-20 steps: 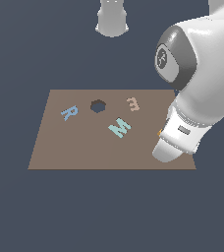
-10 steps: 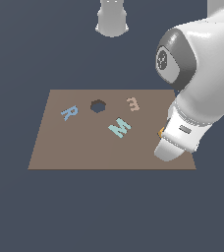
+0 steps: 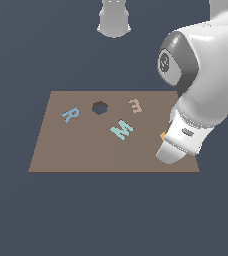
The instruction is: Insert a designated object into the corresponding slot on a board.
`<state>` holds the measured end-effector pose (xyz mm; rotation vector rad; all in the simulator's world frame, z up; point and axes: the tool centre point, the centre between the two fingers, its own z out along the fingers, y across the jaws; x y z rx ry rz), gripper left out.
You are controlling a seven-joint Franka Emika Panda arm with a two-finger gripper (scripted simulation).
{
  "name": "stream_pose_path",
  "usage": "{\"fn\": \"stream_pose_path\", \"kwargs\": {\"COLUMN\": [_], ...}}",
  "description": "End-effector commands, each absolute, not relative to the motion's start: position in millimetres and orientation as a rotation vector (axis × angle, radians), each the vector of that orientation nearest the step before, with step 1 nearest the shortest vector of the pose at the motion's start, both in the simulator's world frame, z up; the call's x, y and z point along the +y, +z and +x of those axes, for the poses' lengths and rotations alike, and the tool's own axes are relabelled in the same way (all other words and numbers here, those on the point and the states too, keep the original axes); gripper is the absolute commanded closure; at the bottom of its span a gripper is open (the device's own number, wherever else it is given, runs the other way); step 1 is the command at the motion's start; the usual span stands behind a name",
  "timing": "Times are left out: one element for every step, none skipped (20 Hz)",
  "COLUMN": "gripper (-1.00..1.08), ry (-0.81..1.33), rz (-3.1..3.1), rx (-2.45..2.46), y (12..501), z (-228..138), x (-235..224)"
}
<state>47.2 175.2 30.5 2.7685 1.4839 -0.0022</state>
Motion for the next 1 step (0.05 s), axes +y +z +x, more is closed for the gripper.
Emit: {"fn": "stream_pose_path", "kwargs": {"gripper": [-0.92], "ry": [-0.002], "rz": [2.768], "rx": [1.484], "y": [30.5], "z": [47.2], "x": [175.2]}}
